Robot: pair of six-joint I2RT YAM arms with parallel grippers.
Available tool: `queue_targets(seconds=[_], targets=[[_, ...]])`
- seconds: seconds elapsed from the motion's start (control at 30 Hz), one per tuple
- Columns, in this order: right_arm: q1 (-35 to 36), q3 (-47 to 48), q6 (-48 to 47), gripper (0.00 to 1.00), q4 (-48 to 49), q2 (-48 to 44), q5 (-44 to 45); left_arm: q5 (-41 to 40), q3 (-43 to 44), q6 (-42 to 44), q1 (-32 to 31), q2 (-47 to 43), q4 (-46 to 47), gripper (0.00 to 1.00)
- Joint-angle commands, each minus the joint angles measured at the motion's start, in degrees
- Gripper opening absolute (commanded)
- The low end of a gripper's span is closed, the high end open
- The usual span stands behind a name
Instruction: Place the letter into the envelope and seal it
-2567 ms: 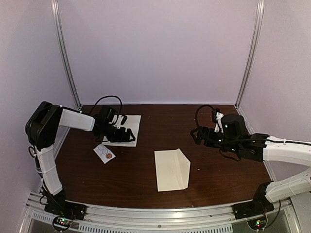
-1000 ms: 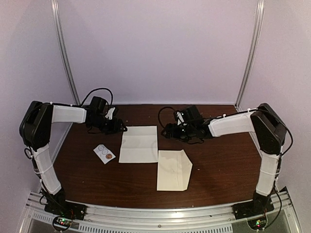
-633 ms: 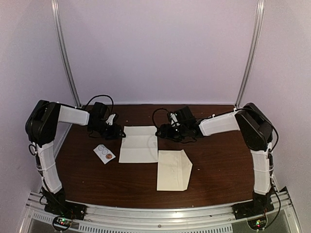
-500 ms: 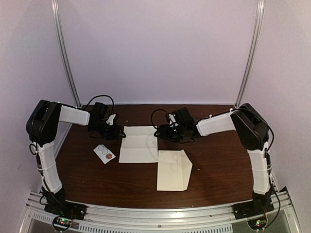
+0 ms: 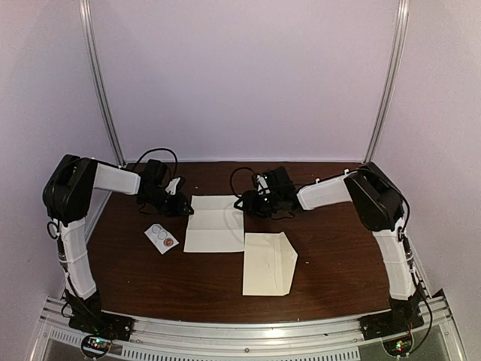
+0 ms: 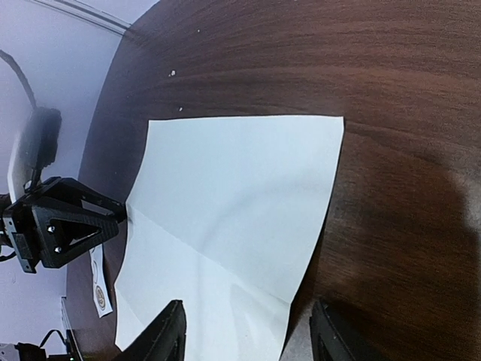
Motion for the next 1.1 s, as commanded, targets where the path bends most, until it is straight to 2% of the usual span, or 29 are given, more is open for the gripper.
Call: queue_targets(seconds=[0.0, 0.47, 0.9, 1.07], targets=[[-0.30, 1.27, 2.19, 0.55, 2.67, 2.19, -3.35, 0.87, 0.71, 0.38, 0.10, 1.87, 0.32, 0.30], [-0.89, -1.01, 12.86, 0.40, 15.89, 2.27, -9.23, 2.29, 0.89, 0.21, 0.01, 2.31, 0.28, 0.22], [-1.04, -1.11, 12.93, 0.21, 15.11, 1.90, -7.83, 3.07, 1.04, 0.11, -0.58, 2.28, 0.25, 0.22], [-1.06, -2.10, 12.20, 0.01, 14.56, 0.36, -6.84, 2.67, 1.00, 0.11, -0.61, 1.42, 0.35, 0.21]])
